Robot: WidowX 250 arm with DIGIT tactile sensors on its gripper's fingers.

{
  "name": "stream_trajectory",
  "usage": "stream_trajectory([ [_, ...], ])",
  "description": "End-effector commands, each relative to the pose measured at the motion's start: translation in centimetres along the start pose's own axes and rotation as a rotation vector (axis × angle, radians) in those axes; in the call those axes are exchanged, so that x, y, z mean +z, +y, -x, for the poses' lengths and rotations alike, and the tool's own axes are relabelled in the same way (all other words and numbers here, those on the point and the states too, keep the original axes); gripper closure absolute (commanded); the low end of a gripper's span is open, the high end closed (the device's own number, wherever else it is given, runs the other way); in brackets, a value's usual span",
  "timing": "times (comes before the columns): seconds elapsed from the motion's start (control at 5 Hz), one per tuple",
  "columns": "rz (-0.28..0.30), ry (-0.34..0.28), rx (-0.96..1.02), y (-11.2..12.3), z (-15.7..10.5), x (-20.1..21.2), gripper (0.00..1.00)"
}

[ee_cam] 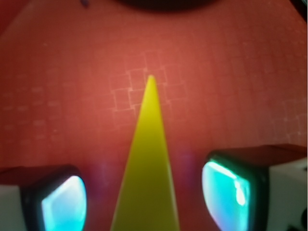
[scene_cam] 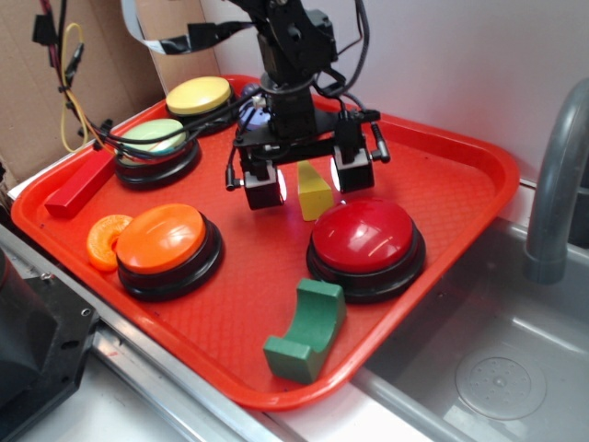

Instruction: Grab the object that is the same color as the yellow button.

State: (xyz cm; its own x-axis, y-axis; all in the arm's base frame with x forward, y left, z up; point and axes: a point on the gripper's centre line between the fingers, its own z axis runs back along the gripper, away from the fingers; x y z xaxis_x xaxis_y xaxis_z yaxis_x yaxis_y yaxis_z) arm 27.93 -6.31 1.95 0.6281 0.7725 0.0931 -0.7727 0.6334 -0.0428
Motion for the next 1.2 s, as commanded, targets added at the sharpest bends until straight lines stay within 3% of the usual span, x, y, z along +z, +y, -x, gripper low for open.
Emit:
stream_trajectory([
  [0.0, 0.060, 0.008, -0.014, 0.0, -0.6, 1.0, 1.00],
  [0.4, 0.061, 0.018, -0.087, 0.5, -0.2, 2.2, 1.00],
  [0.6, 0.075, 0.006, -0.188, 1.2, -0.8, 4.9, 1.00],
  [0.8, -0.003, -0.041, -0.380, 1.9, -2.5, 9.7, 1.00],
  [1.0, 0.025, -0.065, -0.534, 3.2, -4.0, 14.1, 1.00],
])
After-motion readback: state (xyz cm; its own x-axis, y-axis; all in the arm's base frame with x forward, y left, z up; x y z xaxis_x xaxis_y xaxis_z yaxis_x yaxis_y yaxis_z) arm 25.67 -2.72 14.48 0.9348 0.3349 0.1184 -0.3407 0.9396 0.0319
